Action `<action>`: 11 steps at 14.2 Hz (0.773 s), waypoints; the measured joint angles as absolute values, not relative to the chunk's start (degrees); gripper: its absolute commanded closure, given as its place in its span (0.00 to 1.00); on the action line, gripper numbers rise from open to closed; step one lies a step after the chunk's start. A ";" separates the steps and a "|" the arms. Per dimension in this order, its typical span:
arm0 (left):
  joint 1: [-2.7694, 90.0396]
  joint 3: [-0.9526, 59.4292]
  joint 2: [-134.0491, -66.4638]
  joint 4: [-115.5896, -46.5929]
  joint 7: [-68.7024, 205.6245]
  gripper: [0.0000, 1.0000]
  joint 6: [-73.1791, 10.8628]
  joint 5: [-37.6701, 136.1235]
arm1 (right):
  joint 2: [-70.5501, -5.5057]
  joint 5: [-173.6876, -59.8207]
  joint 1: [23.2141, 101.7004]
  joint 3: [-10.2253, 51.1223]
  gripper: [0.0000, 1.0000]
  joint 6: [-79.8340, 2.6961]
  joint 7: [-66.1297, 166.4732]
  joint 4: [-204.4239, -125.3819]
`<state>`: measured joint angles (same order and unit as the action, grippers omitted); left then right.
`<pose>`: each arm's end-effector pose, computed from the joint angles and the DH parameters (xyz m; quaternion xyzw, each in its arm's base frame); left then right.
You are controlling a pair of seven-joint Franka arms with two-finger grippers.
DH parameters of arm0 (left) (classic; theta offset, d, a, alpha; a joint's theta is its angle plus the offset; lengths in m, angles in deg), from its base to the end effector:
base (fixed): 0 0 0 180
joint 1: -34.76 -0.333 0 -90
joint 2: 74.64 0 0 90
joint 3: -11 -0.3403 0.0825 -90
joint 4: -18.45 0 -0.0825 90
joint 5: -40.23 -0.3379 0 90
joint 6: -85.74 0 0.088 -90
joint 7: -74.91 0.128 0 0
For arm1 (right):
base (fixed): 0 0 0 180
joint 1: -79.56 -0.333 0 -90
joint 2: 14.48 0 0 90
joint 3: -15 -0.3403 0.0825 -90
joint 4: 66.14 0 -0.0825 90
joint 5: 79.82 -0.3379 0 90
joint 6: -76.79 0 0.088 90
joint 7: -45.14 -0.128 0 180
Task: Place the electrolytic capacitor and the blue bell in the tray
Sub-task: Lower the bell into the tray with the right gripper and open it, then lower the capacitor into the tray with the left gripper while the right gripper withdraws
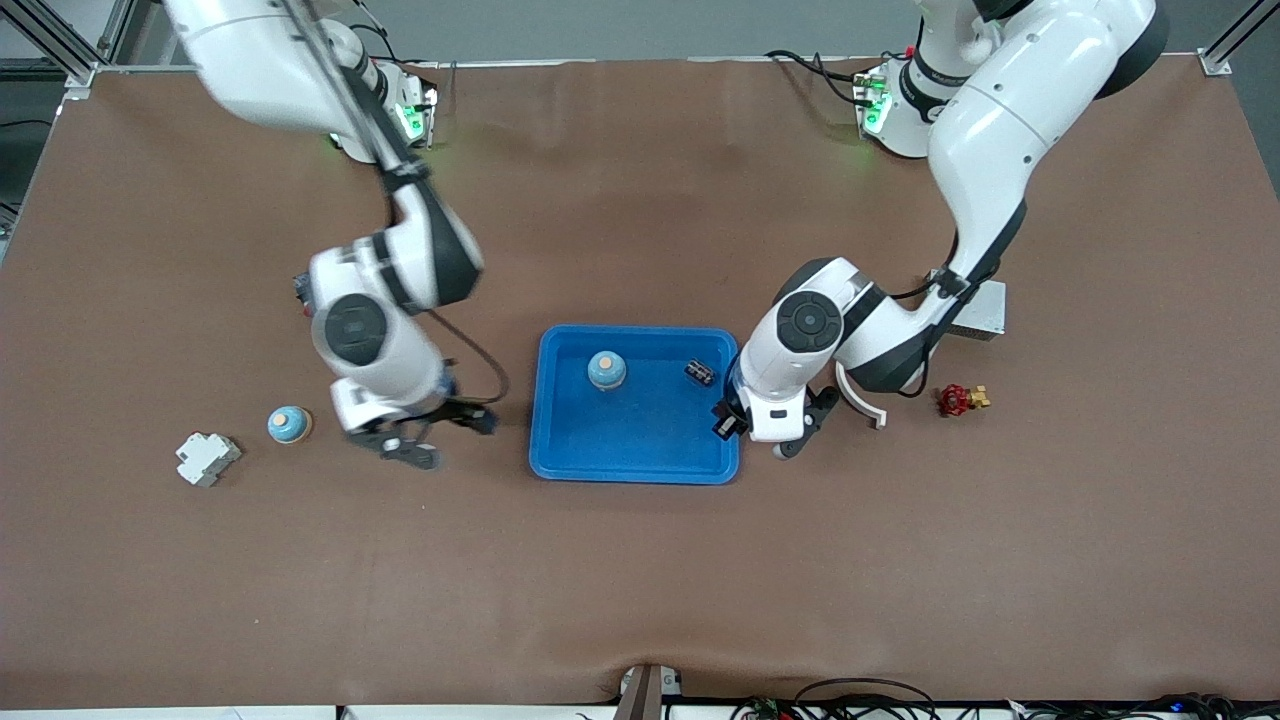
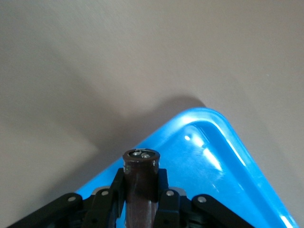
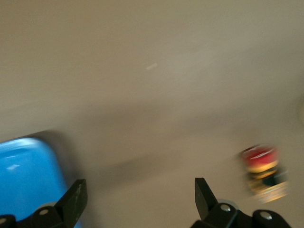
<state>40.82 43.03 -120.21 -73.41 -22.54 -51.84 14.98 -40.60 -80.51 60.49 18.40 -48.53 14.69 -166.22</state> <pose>0.5870 -0.3618 0.2521 0.8993 0.4301 -0.0017 0.0796 0.6066 0.1750 0.3403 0.9916 -0.1292 -0.0035 0.0104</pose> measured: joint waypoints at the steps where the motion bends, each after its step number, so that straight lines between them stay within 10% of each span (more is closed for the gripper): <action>1: 41.99 42.50 -120.99 -72.40 -23.81 1.00 -52.25 14.98 | -39.03 -80.51 63.93 18.42 0.00 -48.49 20.37 -168.01; 7: 46.80 39.37 -124.76 -69.15 -27.16 1.00 -56.86 14.98 | -35.58 -80.51 76.47 18.34 0.00 -50.46 40.36 -172.09; 10: 47.93 37.75 -125.40 -68.86 -27.23 0.00 -57.30 14.98 | -35.62 -80.50 80.91 18.33 0.00 -55.52 46.89 -174.40; 11: 47.94 37.67 -125.40 -68.75 -27.23 0.00 -57.33 14.98 | -35.66 -80.50 81.95 18.32 0.00 -58.33 48.09 -176.25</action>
<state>47.94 37.67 -125.40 -68.75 -27.23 -57.33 14.98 -35.66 -80.50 81.95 18.32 -58.33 48.09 -176.25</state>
